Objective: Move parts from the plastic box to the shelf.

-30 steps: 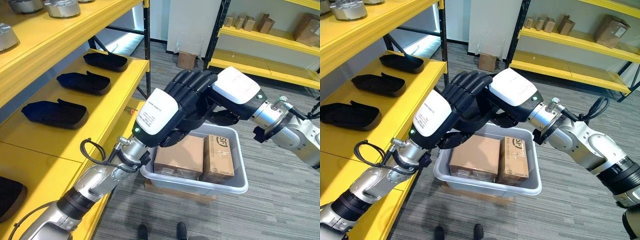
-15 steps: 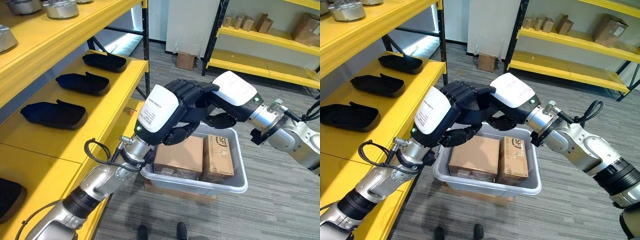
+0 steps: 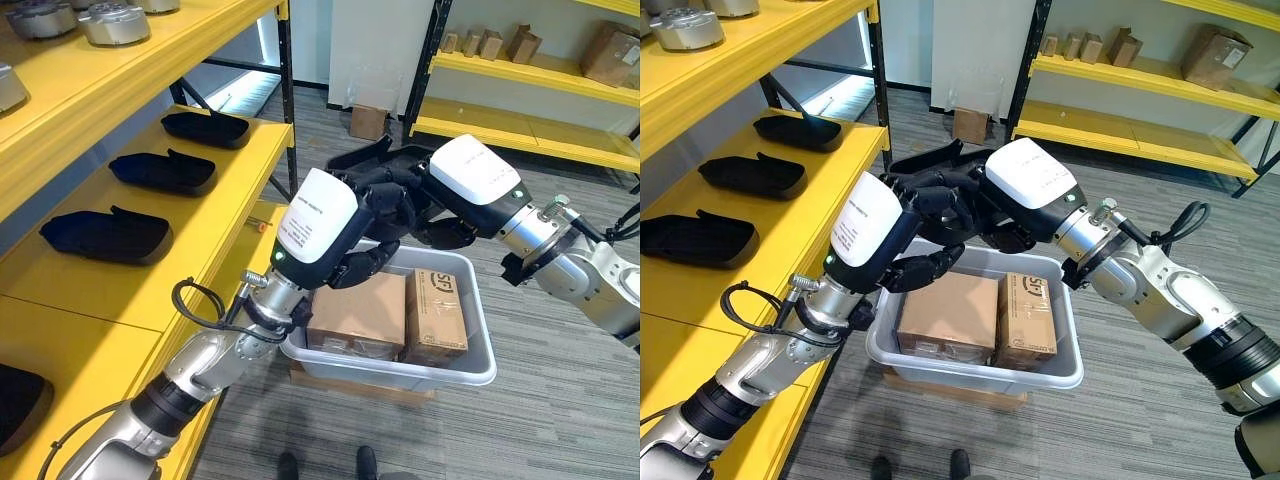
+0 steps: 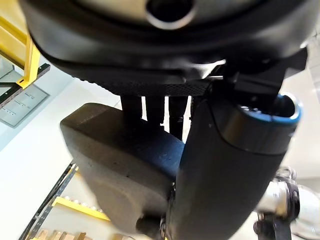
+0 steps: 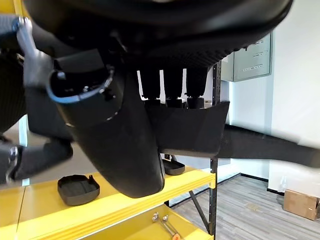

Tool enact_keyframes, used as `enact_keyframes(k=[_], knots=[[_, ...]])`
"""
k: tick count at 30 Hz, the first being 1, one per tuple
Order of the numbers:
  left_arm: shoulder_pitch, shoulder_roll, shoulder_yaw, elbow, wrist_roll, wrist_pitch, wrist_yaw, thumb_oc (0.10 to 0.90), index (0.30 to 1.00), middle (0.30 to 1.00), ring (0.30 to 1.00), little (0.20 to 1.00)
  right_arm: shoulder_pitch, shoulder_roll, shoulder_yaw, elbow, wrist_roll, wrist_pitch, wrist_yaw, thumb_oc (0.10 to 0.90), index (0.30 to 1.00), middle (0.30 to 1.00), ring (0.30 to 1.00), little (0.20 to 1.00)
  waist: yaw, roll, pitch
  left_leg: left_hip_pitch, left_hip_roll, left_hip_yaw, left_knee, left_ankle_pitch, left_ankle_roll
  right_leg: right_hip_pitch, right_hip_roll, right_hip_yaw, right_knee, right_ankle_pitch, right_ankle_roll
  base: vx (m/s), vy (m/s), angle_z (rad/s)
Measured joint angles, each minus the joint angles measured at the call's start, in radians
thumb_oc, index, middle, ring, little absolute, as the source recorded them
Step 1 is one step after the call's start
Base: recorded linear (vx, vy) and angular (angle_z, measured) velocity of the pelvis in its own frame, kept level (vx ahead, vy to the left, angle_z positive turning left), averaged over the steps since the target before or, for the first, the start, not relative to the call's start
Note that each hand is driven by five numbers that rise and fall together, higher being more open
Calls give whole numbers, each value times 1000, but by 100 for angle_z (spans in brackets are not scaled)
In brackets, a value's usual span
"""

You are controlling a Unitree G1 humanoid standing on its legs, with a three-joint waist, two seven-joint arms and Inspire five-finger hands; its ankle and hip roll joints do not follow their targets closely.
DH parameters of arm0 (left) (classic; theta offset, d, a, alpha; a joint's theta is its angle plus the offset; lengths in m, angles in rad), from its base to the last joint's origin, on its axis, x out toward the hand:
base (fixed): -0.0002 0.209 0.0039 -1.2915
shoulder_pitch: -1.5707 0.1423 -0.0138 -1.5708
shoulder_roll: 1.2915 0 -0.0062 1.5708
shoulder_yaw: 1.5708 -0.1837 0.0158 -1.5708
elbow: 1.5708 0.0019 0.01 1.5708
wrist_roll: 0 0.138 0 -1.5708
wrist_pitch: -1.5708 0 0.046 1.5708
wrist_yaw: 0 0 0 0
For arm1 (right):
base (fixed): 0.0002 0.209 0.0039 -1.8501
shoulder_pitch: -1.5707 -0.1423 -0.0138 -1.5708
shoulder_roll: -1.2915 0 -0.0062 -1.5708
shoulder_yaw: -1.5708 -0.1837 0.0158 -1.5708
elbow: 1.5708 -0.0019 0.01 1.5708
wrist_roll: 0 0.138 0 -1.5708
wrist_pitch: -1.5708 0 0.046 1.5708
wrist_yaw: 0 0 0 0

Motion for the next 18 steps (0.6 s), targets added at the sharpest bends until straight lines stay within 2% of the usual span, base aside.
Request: enact_keyframes(k=[13,18], knots=[[15,10,40,5,19,4,11,400,300,300,300,300,0,3,-34,-18,-1,-22,-2,400,300,300,300,300,1,0,0,2,1,3,0,-2,0,0,0,3,0,-1,0,0,0,0],[15,43,59,1,46,1,35,400,300,300,300,300,0,6,-39,-35,-1,-21,-2,400,300,300,300,300,1,0,0,8,1,18,0,-5,1,0,0,17,0,-1,0,17,4,-8]])
